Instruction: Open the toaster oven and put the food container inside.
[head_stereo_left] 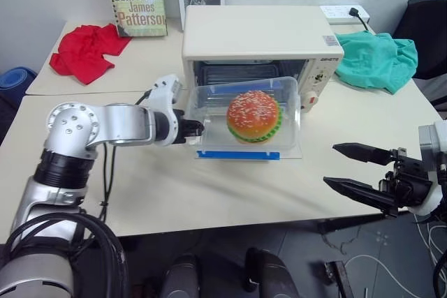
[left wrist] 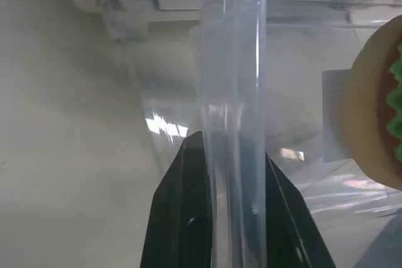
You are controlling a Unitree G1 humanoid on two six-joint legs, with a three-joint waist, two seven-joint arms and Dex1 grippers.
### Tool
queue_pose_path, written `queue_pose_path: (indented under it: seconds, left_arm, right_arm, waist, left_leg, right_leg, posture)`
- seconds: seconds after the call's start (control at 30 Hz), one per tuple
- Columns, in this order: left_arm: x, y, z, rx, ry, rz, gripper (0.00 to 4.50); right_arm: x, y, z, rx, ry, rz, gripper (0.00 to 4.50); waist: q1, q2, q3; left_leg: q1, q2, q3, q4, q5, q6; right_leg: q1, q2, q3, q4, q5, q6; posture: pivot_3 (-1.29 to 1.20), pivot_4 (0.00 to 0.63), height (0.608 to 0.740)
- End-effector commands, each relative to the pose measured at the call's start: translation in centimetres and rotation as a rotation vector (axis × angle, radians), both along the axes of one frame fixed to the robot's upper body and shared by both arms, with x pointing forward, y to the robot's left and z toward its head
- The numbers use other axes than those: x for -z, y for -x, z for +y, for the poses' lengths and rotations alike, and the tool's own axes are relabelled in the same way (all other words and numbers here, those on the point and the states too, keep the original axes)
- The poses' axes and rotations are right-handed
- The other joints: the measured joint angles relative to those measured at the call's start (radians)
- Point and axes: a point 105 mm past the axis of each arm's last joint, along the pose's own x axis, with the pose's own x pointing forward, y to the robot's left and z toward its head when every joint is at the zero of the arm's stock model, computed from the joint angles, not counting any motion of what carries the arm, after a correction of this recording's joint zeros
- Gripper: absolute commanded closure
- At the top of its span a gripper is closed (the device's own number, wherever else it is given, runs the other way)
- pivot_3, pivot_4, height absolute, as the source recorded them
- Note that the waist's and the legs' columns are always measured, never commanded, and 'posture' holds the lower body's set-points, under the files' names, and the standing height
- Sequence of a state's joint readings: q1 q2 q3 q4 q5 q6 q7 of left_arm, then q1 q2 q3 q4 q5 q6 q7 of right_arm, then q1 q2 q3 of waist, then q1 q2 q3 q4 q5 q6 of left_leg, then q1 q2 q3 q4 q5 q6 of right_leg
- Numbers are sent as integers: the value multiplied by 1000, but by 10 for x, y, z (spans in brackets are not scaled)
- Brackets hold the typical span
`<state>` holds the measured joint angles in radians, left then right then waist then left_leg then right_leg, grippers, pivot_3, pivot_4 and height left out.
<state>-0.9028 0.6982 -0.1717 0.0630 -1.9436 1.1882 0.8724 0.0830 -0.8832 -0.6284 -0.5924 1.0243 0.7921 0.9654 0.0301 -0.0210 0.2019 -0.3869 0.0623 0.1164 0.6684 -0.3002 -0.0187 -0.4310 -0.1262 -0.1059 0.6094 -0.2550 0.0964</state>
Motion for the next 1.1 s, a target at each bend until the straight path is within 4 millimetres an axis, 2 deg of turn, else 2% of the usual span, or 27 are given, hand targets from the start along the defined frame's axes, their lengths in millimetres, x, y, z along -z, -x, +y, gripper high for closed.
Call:
queue_pose_path:
  seconds: [0.03, 0.1, 0.2, 0.3, 0.37, 0.43, 0.57, 0.67, 0.77, 0.83, 0.87, 0.93, 1.03, 1.1]
  left_arm:
    - [-18, -8, 0, -62, 32, -25, 3613]
    - [-19, -13, 3, -102, 28, -15, 3131]
    - [-19, -16, 9, -148, 14, -14, 2164]
    - [-21, -19, 22, -209, -9, -45, 1211]
    - [-24, -17, 24, -191, 30, -73, 616]
    - [-34, -12, 23, -131, 116, -135, 616]
    - [-69, 4, 15, 20, 389, -264, 616]
    - [-88, 23, 13, 183, 559, -359, 591]
    - [-93, 45, 20, 344, 628, -448, 1167]
    - [-87, 60, 25, 455, 613, -473, 1780]
    - [-81, 67, 27, 511, 583, -464, 2079]
    - [-55, 76, 32, 623, 421, -422, 2714]
    - [-33, 80, 38, 737, 268, -398, 3662]
    - [-20, 75, 39, 806, 161, -405, 4305]
  right_arm:
    - [-6, -4, 10, -11, 1, -70, 0]
    - [-7, -14, 13, 16, -4, -99, 0]
    - [-9, -22, 16, 47, -19, -123, 0]
    - [-7, -22, 19, 59, -34, -118, 0]
    - [-4, -21, 19, 65, -38, -108, 0]
    - [-1, -19, 19, 72, -46, -90, 0]
    - [-2, -16, 18, 73, -73, -66, 0]
    - [-7, -16, 20, 57, -124, -43, 631]
    - [-10, -10, 27, 12, -156, -16, 1630]
    - [-10, -5, 33, -19, -167, 2, 2334]
    - [-9, -3, 36, -29, -169, 10, 2665]
    - [0, -3, 51, -59, -151, 26, 3351]
    - [8, -5, 67, -89, -157, 53, 4422]
    - [14, -7, 76, -107, -160, 77, 4500]
  waist:
    - [-6, 0, 0]
    - [-9, 0, 0]
    - [-5, 0, 0]
    - [-2, 0, 0]
    - [-2, 0, 0]
    - [-2, 0, 0]
    - [-2, 0, 0]
    - [-4, 0, 0]
    - [-7, 0, 0]
    - [-8, 0, 0]
    - [-7, 0, 0]
    - [-6, 0, 0]
    - [-6, 0, -1]
    - [0, 0, -1]
  left_leg:
    - [0, 0, 0, 0, 0, 0]
    - [1, 0, 1, 0, 0, 0]
    - [2, 0, 1, 0, 1, -2]
    - [1, 0, 0, 0, 1, -2]
    - [0, 0, 0, 0, 1, -2]
    - [0, 0, 1, 0, 1, -1]
    - [0, 0, 1, 0, 1, -1]
    - [0, 0, 1, 0, 1, -1]
    - [1, 0, 1, 0, 1, -1]
    - [1, 1, 1, -1, 1, -1]
    - [1, 1, 1, -1, 1, -1]
    - [1, 1, 1, -1, 1, -1]
    - [1, 2, 2, -2, -1, 1]
    - [0, 2, 1, -2, -2, 3]
  right_leg:
    - [0, 0, 0, 0, 0, 0]
    - [0, 1, 1, 0, 0, 0]
    - [0, 1, 1, 1, 0, 0]
    - [0, 1, 0, 0, 0, 0]
    - [0, 0, 0, 0, 0, 0]
    - [0, 1, 0, -1, 0, 0]
    - [0, 1, 0, -2, 0, 0]
    - [1, 1, 0, -1, 0, 0]
    - [1, 1, 0, -1, 0, 0]
    - [0, 2, 0, -1, 0, -1]
    - [0, 2, 0, -1, 0, -1]
    - [0, 2, -1, -1, -1, -1]
    - [0, 2, -1, -2, -1, -2]
    - [0, 2, -1, -6, 0, -3]
  posture:
    - [0, 150, 740]
    - [0, 150, 740]
    - [0, 150, 740]
    - [0, 150, 740]
    - [0, 150, 740]
    - [0, 150, 740]
    - [0, 150, 740]
    - [0, 150, 740]
    - [0, 150, 740]
    - [0, 150, 740]
    - [0, 150, 740]
    - [0, 150, 740]
    - [0, 150, 740]
    - [0, 150, 740]
